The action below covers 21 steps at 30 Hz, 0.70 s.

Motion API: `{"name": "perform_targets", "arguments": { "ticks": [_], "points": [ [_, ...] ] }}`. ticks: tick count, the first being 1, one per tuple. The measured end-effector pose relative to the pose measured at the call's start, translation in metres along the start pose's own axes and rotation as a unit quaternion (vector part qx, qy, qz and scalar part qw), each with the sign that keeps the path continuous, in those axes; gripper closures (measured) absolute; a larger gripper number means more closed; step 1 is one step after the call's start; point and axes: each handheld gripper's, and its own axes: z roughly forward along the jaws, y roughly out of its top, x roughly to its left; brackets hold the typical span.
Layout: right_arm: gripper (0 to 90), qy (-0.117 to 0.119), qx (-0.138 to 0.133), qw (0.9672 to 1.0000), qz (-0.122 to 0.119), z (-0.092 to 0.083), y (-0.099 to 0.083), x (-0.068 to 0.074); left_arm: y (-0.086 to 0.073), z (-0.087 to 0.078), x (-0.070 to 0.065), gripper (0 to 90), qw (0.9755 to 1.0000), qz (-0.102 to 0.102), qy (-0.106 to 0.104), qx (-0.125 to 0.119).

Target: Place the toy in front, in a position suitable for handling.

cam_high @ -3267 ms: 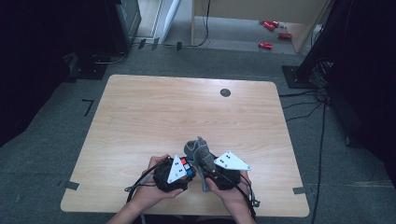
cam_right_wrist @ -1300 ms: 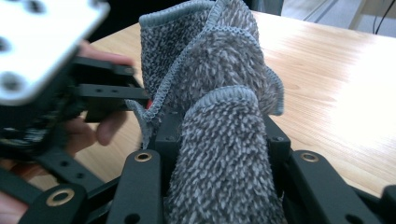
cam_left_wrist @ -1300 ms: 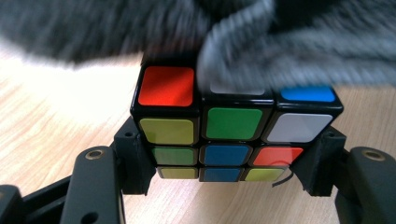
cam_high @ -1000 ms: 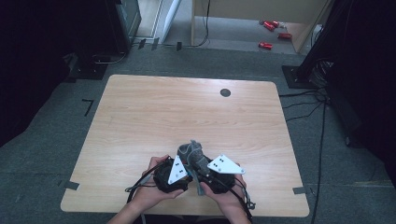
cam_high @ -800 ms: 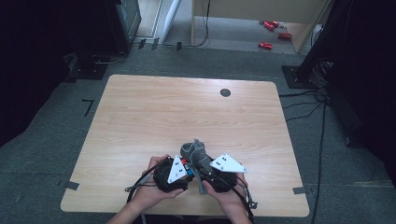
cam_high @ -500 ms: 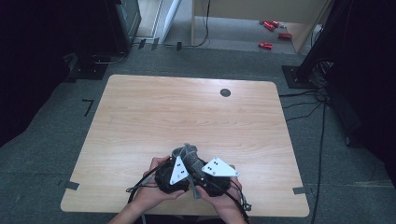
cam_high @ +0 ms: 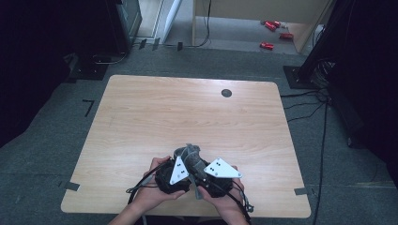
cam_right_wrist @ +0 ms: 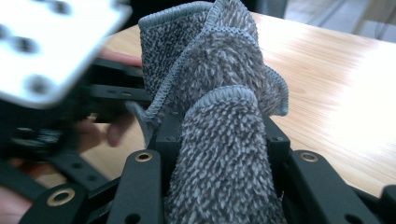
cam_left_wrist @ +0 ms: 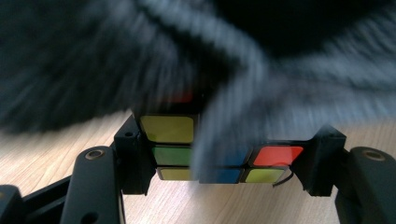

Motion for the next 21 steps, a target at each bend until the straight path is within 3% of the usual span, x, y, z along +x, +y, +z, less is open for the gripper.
{"name": "perform_targets", "arguments": {
  "ticks": [5, 8, 11, 15, 16, 18, 19, 21],
  "points": [
    [62.1, -0.009, -0.001, 1.0, 0.003, 0.0, 0.0, -0.005, 0.001, -0.002, 0.0, 34.7, 1.0, 0.003, 0.003, -0.006],
    [62.2, -0.037, -0.003, 0.999, 0.026, -0.004, -0.001, -0.023, 0.001, -0.005, 0.003, 34.7, 0.9999, -0.003, 0.003, -0.012],
    [62.3, -0.04, -0.005, 0.9987, 0.03, -0.006, -0.001, -0.026, 0.001, -0.005, 0.004, 34.6, 0.9999, -0.007, -0.001, -0.013],
    [62.2, -0.013, -0.015, 0.9997, 0.016, -0.007, 0.002, -0.015, 0.002, -0.003, 0.003, 34.6, 0.9999, -0.006, -0.003, -0.009],
    [62.2, 0.002, -0.014, 0.9999, -0.003, -0.005, 0.003, -0.004, 0.002, -0.003, 0.002, 34.6, 1.0, -0.003, -0.002, -0.008],
    [62.2, 0.005, -0.011, 0.9998, -0.013, -0.004, 0.003, 0.001, 0.002, -0.004, 0.001, 34.7, 1.0, -0.001, 0.0, -0.009],
    [62.1, -0.009, -0.009, 0.9994, -0.032, -0.002, 0.003, 0.005, 0.002, -0.004, 0.002, 34.7, 1.0, 0.001, 0.002, -0.009],
    [62.2, -0.011, -0.008, 0.9996, -0.027, -0.001, 0.002, 0.001, 0.001, -0.004, 0.003, 34.7, 1.0, -0.001, 0.002, -0.009]
  ]
}}
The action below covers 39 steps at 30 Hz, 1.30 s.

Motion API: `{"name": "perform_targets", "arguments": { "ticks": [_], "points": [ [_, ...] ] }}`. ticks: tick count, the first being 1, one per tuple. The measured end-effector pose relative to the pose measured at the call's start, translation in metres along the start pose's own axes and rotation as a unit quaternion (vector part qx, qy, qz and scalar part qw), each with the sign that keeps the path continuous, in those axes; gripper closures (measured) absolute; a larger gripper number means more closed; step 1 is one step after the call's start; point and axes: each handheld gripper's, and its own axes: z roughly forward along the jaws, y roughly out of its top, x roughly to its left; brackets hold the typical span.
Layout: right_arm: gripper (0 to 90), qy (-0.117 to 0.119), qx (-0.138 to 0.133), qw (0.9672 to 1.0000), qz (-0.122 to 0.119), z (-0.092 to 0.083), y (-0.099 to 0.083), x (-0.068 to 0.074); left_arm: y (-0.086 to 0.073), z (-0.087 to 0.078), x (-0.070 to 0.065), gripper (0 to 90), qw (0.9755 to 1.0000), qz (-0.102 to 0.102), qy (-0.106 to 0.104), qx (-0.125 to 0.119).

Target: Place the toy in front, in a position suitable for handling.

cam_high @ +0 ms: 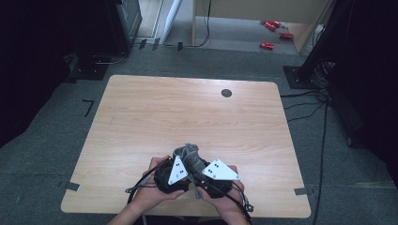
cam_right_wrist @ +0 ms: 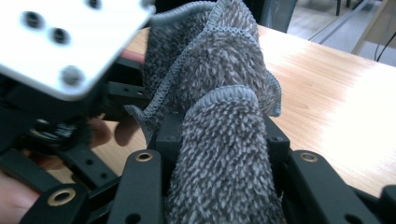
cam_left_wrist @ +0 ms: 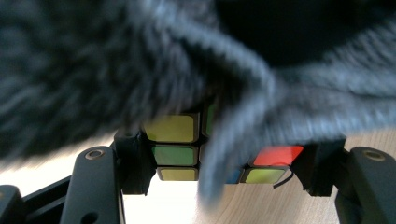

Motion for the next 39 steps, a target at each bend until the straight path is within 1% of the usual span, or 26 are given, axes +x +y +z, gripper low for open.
{"name": "perform_targets", "arguments": {
  "ticks": [2, 4, 5, 9, 10, 11, 12, 13, 14, 15, 16, 18, 19, 20, 22, 23, 26, 27, 28, 29, 31, 32, 33, 34, 36, 39],
  "points": [
    [62.3, -0.019, 0.002, 0.9997, 0.016, 0.0, -0.002, -0.012, 0.0, 0.0, 0.001, 34.7, 1.0, -0.002, 0.0, -0.002],
    [62.3, -0.025, 0.003, 0.9994, 0.024, 0.0, -0.003, -0.016, 0.0, -0.001, 0.002, 34.7, 1.0, -0.005, -0.001, -0.004],
    [62.5, -0.045, 0.007, 0.998, 0.044, -0.002, -0.006, -0.03, -0.001, -0.001, 0.004, 34.6, 0.9999, -0.008, -0.004, -0.007],
    [62.5, -0.055, 0.002, 0.9965, 0.063, -0.008, -0.006, -0.043, -0.001, -0.007, 0.011, 34.6, 0.999, -0.029, -0.011, -0.03],
    [62.6, -0.056, -0.003, 0.996, 0.07, -0.01, -0.005, -0.047, -0.002, -0.009, 0.014, 34.6, 0.998, -0.039, -0.021, -0.045],
    [62.7, -0.05, -0.018, 0.9947, 0.088, -0.016, -0.003, -0.052, -0.005, -0.013, 0.02, 34.7, 0.9935, -0.062, -0.054, -0.079],
    [62.7, -0.05, -0.018, 0.9947, 0.088, -0.016, -0.003, -0.052, -0.005, -0.013, 0.02, 34.7, 0.9935, -0.062, -0.054, -0.079],
    [63.0, -0.033, -0.045, 0.9935, 0.099, -0.022, 0.0, -0.054, -0.009, -0.017, 0.024, 34.6, 0.9852, -0.075, -0.093, -0.123],
    [63.1, -0.023, -0.059, 0.9926, 0.103, -0.025, 0.002, -0.053, -0.01, -0.019, 0.025, 34.6, 0.9823, -0.073, -0.102, -0.139],
    [63.2, -0.008, -0.073, 0.9916, 0.106, -0.027, 0.004, -0.051, -0.01, -0.019, 0.025, 34.6, 0.9823, -0.073, -0.102, -0.139],
    [63.2, -0.008, -0.073, 0.9916, 0.106, -0.027, 0.004, -0.051, -0.011, -0.02, 0.025, 34.6, 0.9798, -0.07, -0.109, -0.152],
    [63.8, 0.036, -0.096, 0.9887, 0.109, -0.029, 0.007, -0.044, -0.011, -0.022, 0.024, 34.6, 0.9762, -0.066, -0.117, -0.17],
    [64.1, 0.05, -0.095, 0.9878, 0.112, -0.027, 0.007, -0.042, -0.011, -0.023, 0.023, 34.6, 0.9733, -0.065, -0.124, -0.182],
    [64.6, 0.061, -0.094, 0.9869, 0.116, -0.025, 0.006, -0.042, -0.011, -0.024, 0.023, 34.6, 0.9726, -0.064, -0.124, -0.186],
    [65.0, 0.067, -0.091, 0.9857, 0.125, -0.023, 0.004, -0.043, -0.011, -0.025, 0.024, 34.6, 0.9723, -0.064, -0.125, -0.187],
    [65.5, 0.076, -0.08, 0.9838, 0.141, -0.018, -0.002, -0.046, -0.012, -0.026, 0.025, 34.6, 0.9719, -0.065, -0.124, -0.189],
    [65.8, 0.067, -0.045, 0.9862, 0.144, -0.009, -0.009, -0.05, -0.012, -0.028, 0.028, 34.6, 0.9717, -0.073, -0.118, -0.192],
    [65.8, 0.067, -0.045, 0.9862, 0.144, -0.009, -0.009, -0.05, -0.012, -0.028, 0.028, 34.6, 0.9717, -0.073, -0.118, -0.192],
    [65.7, 0.054, -0.024, 0.9888, 0.137, -0.005, -0.012, -0.05, -0.013, -0.027, 0.031, 34.6, 0.972, -0.077, -0.116, -0.189],
    [65.7, 0.049, -0.02, 0.9896, 0.134, -0.004, -0.012, -0.05, -0.013, -0.026, 0.031, 34.6, 0.973, -0.078, -0.114, -0.185],
    [65.6, 0.045, -0.028, 0.9899, 0.131, -0.006, -0.01, -0.05, -0.014, -0.023, 0.03, 34.6, 0.9773, -0.075, -0.106, -0.168],
    [65.5, 0.045, -0.039, 0.9896, 0.131, -0.009, -0.008, -0.05, -0.014, -0.021, 0.029, 34.6, 0.9782, -0.072, -0.106, -0.163],
    [65.5, 0.045, -0.039, 0.9896, 0.131, -0.009, -0.008, -0.05, -0.014, -0.021, 0.029, 34.6, 0.9782, -0.072, -0.106, -0.163],
    [65.5, 0.048, -0.062, 0.9886, 0.129, -0.016, -0.003, -0.049, -0.014, -0.019, 0.027, 34.6, 0.9787, -0.068, -0.109, -0.16],
    [65.5, 0.051, -0.073, 0.9883, 0.124, -0.021, 0.001, -0.047, -0.013, -0.019, 0.025, 34.6, 0.9785, -0.064, -0.11, -0.162],
    [65.4, 0.057, -0.065, 0.9886, 0.123, -0.018, -0.001, -0.045, -0.012, -0.02, 0.023, 34.6, 0.9784, -0.061, -0.11, -0.165]
  ]
}}
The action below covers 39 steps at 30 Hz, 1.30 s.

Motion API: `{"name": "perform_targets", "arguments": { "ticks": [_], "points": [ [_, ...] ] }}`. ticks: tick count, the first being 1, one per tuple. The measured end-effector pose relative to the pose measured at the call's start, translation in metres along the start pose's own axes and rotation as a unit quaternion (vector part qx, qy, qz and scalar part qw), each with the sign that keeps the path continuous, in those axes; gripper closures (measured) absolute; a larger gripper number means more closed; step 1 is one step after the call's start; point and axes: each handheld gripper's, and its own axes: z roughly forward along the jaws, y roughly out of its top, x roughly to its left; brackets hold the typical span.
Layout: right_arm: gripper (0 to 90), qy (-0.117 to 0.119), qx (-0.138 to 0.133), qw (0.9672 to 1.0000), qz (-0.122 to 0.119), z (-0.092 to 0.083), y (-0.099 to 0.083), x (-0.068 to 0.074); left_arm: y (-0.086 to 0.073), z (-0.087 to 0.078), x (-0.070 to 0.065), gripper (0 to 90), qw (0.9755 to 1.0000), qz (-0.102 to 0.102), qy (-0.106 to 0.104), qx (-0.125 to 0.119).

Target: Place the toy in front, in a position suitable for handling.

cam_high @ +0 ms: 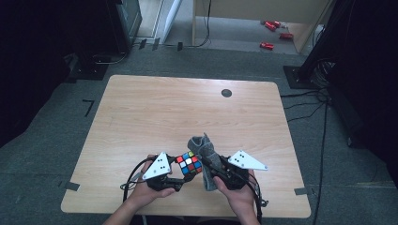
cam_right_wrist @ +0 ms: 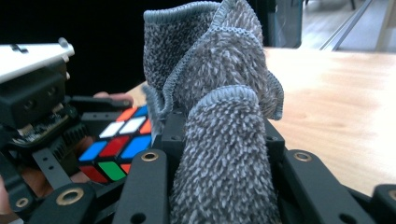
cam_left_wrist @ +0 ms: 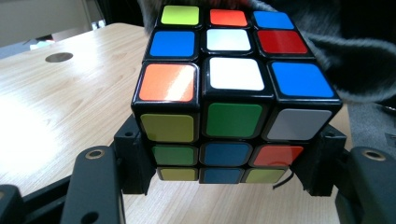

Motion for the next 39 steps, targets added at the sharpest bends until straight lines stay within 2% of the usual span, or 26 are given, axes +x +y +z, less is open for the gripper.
{"name": "perform_targets", "arguments": {
  "ticks": [3, 4, 6, 9, 10, 11, 14, 16, 18, 21, 22, 25, 27, 28, 31, 33, 36, 39],
  "points": [
    [65.4, 0.005, 0.007, 0.9997, 0.023, 0.004, -0.006, -0.004, 0.001, -0.002, 0.001, 34.6, 1.0, 0.0, 0.004, -0.004],
    [65.5, 0.003, 0.017, 0.9994, 0.029, 0.007, -0.008, -0.006, 0.001, -0.003, 0.001, 34.5, 1.0, -0.002, 0.005, -0.006],
    [65.4, -0.003, 0.035, 0.9989, 0.032, 0.011, -0.012, -0.009, 0.002, -0.004, 0.003, 34.5, 0.9999, -0.003, 0.006, -0.01],
    [65.4, -0.011, 0.048, 0.9984, 0.029, 0.013, -0.013, -0.011, 0.002, -0.005, 0.004, 34.5, 0.9999, -0.007, 0.007, -0.013],
    [65.4, -0.012, 0.048, 0.9984, 0.026, 0.012, -0.012, -0.011, 0.002, -0.005, 0.004, 34.6, 0.9999, -0.006, 0.009, -0.011],
    [65.4, -0.012, 0.031, 0.9992, 0.023, 0.007, -0.008, -0.01, 0.001, -0.004, 0.004, 34.6, 0.9999, -0.003, 0.016, -0.003],
    [65.3, 0.0, -0.01, 0.9998, 0.016, -0.003, 0.002, -0.004, 0.0, -0.002, 0.004, 34.6, 0.9998, -0.004, 0.018, 0.003],
    [65.3, 0.009, -0.019, 0.9998, 0.007, -0.006, 0.004, 0.001, 0.0, -0.001, 0.002, 34.6, 0.9999, 0.0, 0.015, 0.005],
    [65.3, 0.011, -0.015, 0.9998, 0.006, -0.005, 0.004, 0.002, 0.001, -0.001, 0.002, 34.6, 0.9999, 0.001, 0.014, 0.004],
    [65.3, 0.013, -0.001, 0.9995, 0.029, 0.002, -0.003, -0.002, 0.001, -0.002, 0.001, 34.6, 0.9999, 0.003, 0.015, 0.0],
    [65.4, 0.011, 0.007, 0.9993, 0.035, 0.004, -0.006, -0.005, 0.002, -0.004, 0.002, 34.5, 0.9999, -0.002, 0.012, -0.009],
    [65.4, 0.006, 0.023, 0.9988, 0.043, 0.008, -0.011, -0.008, 0.003, -0.005, 0.003, 34.5, 0.9999, 0.0, 0.014, -0.009],
    [65.4, -0.003, 0.049, 0.9979, 0.041, 0.012, -0.014, -0.013, 0.002, -0.006, 0.004, 34.6, 0.9998, -0.005, 0.014, -0.012],
    [65.4, -0.003, 0.049, 0.9979, 0.041, 0.012, -0.014, -0.013, 0.002, -0.006, 0.005, 34.6, 0.9998, -0.006, 0.015, -0.011],
    [65.3, 0.008, 0.003, 0.9991, 0.042, 0.001, -0.004, -0.011, 0.001, -0.003, 0.004, 34.6, 0.9998, -0.002, 0.017, 0.003],
    [65.3, 0.014, -0.014, 0.9991, 0.038, -0.003, 0.0, -0.008, 0.001, -0.002, 0.003, 34.6, 0.9999, -0.001, 0.014, 0.004],
    [65.2, 0.023, -0.008, 0.9992, 0.031, -0.001, -0.001, -0.003, 0.003, -0.002, 0.0, 34.6, 0.9999, 0.003, 0.013, 0.001],
    [65.3, 0.025, 0.005, 0.9983, 0.053, 0.005, -0.008, -0.009, 0.003, -0.004, 0.003, 34.5, 0.9999, -0.003, 0.011, -0.002]
  ]
}}
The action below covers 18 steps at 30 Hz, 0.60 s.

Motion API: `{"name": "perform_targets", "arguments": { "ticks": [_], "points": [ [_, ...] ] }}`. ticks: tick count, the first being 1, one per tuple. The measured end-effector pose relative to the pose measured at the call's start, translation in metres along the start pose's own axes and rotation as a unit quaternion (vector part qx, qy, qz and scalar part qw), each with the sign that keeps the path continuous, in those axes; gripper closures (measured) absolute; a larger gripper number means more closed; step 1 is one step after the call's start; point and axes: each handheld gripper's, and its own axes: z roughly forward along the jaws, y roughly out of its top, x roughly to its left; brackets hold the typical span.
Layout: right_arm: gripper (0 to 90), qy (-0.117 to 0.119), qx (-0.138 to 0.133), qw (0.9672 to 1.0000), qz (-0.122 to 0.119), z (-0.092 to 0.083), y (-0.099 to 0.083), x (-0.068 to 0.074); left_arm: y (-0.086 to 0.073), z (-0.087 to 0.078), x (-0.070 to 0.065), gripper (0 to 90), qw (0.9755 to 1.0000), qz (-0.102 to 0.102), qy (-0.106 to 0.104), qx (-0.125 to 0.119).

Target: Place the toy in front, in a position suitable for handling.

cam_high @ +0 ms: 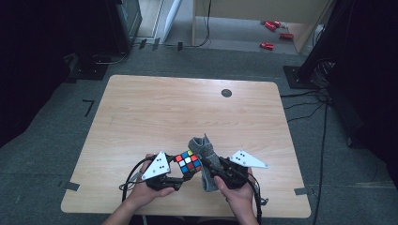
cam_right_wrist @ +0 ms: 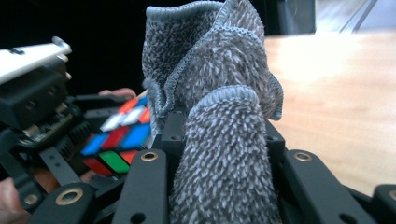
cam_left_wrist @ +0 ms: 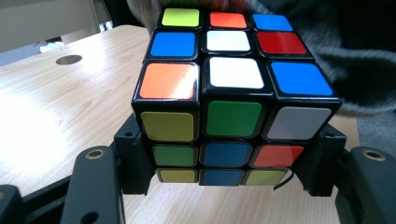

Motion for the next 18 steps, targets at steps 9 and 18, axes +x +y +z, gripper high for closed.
{"name": "perform_targets", "arguments": {
  "ticks": [9, 18],
  "points": [
    [64.1, -0.111, 0.065, 0.9897, -0.063, 0.011, -0.011, -0.019, 0.0, -0.003, 0.009, 34.6, 0.9997, -0.017, 0.019, -0.002],
    [60.3, -0.228, 0.112, 0.9629, -0.093, 0.011, -0.022, -0.056, -0.003, 0.0, 0.015, 34.6, 0.9984, -0.039, 0.034, 0.022]
  ]
}}
